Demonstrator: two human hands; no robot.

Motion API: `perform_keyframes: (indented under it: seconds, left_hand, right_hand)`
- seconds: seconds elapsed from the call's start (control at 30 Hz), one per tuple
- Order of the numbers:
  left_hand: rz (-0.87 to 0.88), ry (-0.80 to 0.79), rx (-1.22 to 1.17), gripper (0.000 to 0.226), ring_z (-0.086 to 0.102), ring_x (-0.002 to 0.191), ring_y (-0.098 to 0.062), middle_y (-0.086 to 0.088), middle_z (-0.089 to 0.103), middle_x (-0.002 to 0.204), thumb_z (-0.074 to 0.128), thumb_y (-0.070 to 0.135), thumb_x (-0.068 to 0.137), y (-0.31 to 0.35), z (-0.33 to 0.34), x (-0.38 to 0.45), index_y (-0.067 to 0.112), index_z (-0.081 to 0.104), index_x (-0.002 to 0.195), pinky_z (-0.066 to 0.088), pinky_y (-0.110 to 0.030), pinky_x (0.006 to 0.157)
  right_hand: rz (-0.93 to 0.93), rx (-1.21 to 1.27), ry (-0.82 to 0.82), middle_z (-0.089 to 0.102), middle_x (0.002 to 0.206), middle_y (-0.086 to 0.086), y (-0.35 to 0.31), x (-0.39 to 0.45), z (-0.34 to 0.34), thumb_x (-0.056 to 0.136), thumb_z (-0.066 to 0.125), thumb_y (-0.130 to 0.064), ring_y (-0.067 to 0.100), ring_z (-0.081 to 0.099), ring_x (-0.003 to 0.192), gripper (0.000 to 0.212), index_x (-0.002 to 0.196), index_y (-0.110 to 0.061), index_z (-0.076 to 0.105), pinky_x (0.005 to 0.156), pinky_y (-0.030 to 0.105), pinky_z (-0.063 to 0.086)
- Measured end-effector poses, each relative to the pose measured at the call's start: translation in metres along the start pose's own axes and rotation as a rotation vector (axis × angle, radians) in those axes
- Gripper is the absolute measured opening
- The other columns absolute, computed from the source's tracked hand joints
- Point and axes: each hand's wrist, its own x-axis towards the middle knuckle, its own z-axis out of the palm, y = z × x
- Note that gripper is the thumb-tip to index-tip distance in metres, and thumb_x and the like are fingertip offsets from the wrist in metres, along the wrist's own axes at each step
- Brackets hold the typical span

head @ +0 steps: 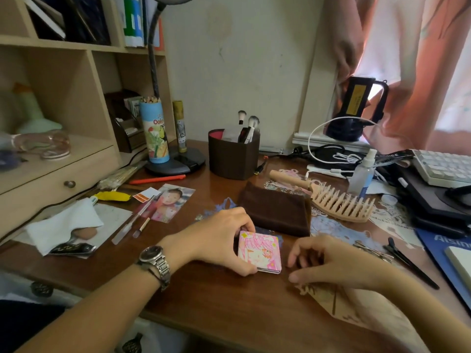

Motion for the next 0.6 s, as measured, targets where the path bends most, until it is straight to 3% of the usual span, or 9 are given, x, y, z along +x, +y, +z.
perform_keyframes:
  seconds: [0.13, 0.3, 0.43, 0.6]
  left_hand:
    - [-0.026, 0.099, -0.005, 0.06, 0.043, 0.091, 0.001, 0.027, 0.041, 0.098, 0.078, 0.061, 0.059, -0.028, -0.022, -0.002, 0.037, 0.049, 0.106, 0.039, -0.019, 0.076]
    - [-0.099, 0.161, 0.027, 0.067, 0.046, 0.093, 0.0, 0.025, 0.046, 0.102, 0.068, 0.072, 0.053, -0.075, -0.057, 0.006, 0.036, 0.054, 0.109, 0.043, -0.024, 0.079]
    - [-0.148, 0.161, 0.057, 0.065, 0.046, 0.093, -0.002, 0.023, 0.047, 0.101, 0.073, 0.066, 0.056, -0.106, -0.075, 0.027, 0.035, 0.057, 0.11, 0.044, -0.025, 0.079]
    - [-0.194, 0.076, 0.075, 0.063, 0.045, 0.099, -0.004, 0.017, 0.048, 0.104, 0.079, 0.056, 0.064, -0.134, -0.075, 0.056, 0.029, 0.06, 0.117, 0.04, -0.023, 0.081]
  right_hand:
    - [-0.007, 0.054, 0.076, 0.066, 0.081, -0.004, 0.003, 0.002, 0.002, 0.071, 0.071, -0.053, 0.001, 0.055, 0.065, 0.02, 0.084, -0.038, 0.066, 0.062, 0.015, 0.041]
    - [0.038, -0.026, 0.112, 0.064, 0.081, -0.02, 0.001, 0.004, 0.004, 0.062, 0.066, -0.068, 0.001, 0.059, 0.072, 0.033, 0.087, -0.047, 0.061, 0.063, 0.014, 0.044]
    - [0.058, -0.089, 0.218, 0.063, 0.076, -0.031, 0.005, 0.012, 0.013, 0.057, 0.061, -0.075, -0.006, 0.06, 0.074, 0.04, 0.082, -0.044, 0.061, 0.063, 0.01, 0.044]
    - [0.098, 0.034, 0.074, 0.062, 0.082, -0.035, 0.008, 0.016, 0.01, 0.047, 0.052, -0.086, -0.009, 0.06, 0.081, 0.055, 0.093, -0.055, 0.05, 0.072, 0.007, 0.043]
